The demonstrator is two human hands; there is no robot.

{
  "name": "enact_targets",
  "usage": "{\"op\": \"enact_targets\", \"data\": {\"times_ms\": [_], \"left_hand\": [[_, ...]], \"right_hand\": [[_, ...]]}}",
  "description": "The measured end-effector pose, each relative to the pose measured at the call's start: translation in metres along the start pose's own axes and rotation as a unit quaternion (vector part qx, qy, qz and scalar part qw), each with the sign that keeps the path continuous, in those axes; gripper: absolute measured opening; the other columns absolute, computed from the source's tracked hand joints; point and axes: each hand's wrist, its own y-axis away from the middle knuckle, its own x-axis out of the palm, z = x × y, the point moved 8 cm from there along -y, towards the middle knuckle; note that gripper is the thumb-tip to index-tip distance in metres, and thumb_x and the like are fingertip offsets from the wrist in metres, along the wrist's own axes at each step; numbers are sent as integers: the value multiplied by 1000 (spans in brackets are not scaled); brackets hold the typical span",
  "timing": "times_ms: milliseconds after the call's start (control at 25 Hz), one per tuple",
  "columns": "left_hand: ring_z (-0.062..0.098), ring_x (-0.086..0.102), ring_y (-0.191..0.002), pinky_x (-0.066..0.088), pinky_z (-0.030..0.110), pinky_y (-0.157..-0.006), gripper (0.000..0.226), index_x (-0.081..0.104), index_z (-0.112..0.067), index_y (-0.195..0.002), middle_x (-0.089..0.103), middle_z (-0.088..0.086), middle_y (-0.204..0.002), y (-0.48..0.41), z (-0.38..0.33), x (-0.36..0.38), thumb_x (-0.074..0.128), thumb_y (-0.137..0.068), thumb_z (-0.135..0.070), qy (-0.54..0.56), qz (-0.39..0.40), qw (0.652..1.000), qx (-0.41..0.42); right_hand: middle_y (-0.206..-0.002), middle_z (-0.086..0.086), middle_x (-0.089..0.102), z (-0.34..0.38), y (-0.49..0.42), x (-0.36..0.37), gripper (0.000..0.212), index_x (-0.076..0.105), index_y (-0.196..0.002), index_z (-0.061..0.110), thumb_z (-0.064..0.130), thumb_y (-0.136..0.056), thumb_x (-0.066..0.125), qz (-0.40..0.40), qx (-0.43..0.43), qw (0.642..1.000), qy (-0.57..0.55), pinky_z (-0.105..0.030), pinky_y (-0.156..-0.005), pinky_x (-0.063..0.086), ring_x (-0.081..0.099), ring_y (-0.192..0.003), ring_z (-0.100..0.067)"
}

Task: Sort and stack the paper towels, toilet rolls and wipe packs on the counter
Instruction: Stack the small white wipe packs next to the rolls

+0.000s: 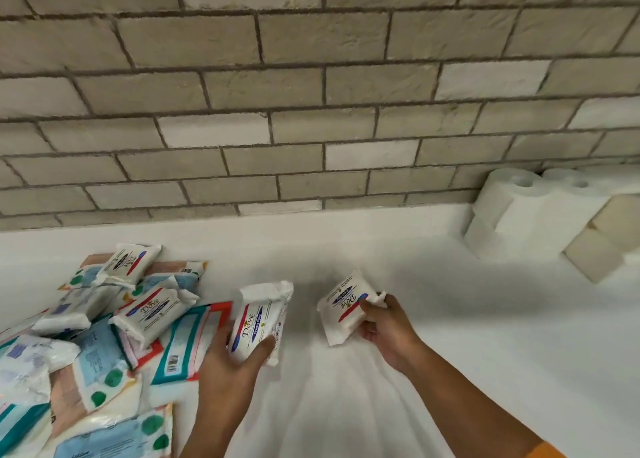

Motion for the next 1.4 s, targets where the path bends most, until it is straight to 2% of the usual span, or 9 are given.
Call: {"op": "enact_targets", "data": {"times_ms": [160, 280, 520, 760, 880, 1040, 1160, 1320, 1400], "left_hand": [[5, 66, -88, 46, 19, -70, 44, 56, -47, -96, 70, -16, -91, 2, -13, 65, 87, -72, -26, -86, 55, 994, 36], [9, 67, -84, 55, 33, -72, 47, 63, -43, -99, 71, -19, -86, 0, -9, 108, 83, -57, -49, -187, 90, 977, 59], [12, 65, -87, 56, 38, -77, 73, 62, -39, -113, 69, -22, -91, -3, 14, 191, 82, -44, -51, -322, 200, 921, 89], [4, 60, -112, 52, 33, -95, 84, 48, -41, -140, 63, -25, -119, -13, 10, 237, 75, -62, -53, -291, 248, 919, 95], [19, 55, -124, 47, 39, -105, 87, 48, -32, -144, 59, -9, -134, -13, 11, 242, 66, -63, -61, -344, 202, 908, 126], [33, 58, -106, 49, 47, -90, 70, 70, -21, -119, 63, 7, -114, -4, 1, 239, 60, -63, -61, -406, 75, 886, 211], [32, 59, -92, 49, 45, -77, 52, 75, -28, -111, 62, 2, -100, -4, -7, 245, 54, -72, -54, -427, 37, 870, 242], [31, 59, -97, 50, 46, -79, 43, 74, -29, -117, 65, 1, -103, -12, -14, 258, 53, -80, -33, -460, 44, 845, 270], [33, 61, -101, 51, 47, -80, 43, 74, -25, -116, 68, 4, -109, -18, -15, 264, 58, -77, -19, -461, 33, 847, 264]], "right_hand": [[-114, -19, 71, 18, -16, -72, 22, 58, -117, 11, 3, -97, 59, -105, -22, 993, 41, -40, -71, 58, 70, -92, -32], [-111, -14, 73, 31, -22, -122, 26, 60, -120, 10, 2, -96, 62, -158, -39, 985, 58, -42, -82, 58, 71, -91, -26], [-102, -10, 71, 64, -31, -189, 20, 56, -114, 16, 6, -98, 63, -169, -51, 981, 85, -31, -68, 53, 68, -84, -22], [-133, -2, 62, 93, -63, -222, 60, 46, -145, 30, 10, -89, 56, -141, -35, 976, 160, -38, -83, 56, 65, -112, -25], [-124, -5, 60, 109, -57, -219, 48, 59, -135, 28, 24, -87, 64, -191, -132, 899, 372, -42, -97, 52, 55, -117, -28], [-100, -6, 62, 80, -34, -173, 45, 68, -107, 25, 52, -70, 67, -185, -237, 711, 636, -39, -62, 51, 59, -86, -31], [-106, -4, 66, 71, -34, -166, 51, 69, -106, 26, 34, -55, 73, -136, -253, 678, 676, -38, -60, 47, 61, -79, -29], [-128, 3, 66, 94, -59, -194, 67, 70, -117, 34, 10, -55, 74, -102, -259, 669, 689, -62, -94, 48, 65, -112, -29], [-128, -1, 65, 107, -64, -196, 62, 70, -119, 31, 8, -62, 66, -70, -305, 672, 671, -57, -94, 51, 62, -115, -31]]}}
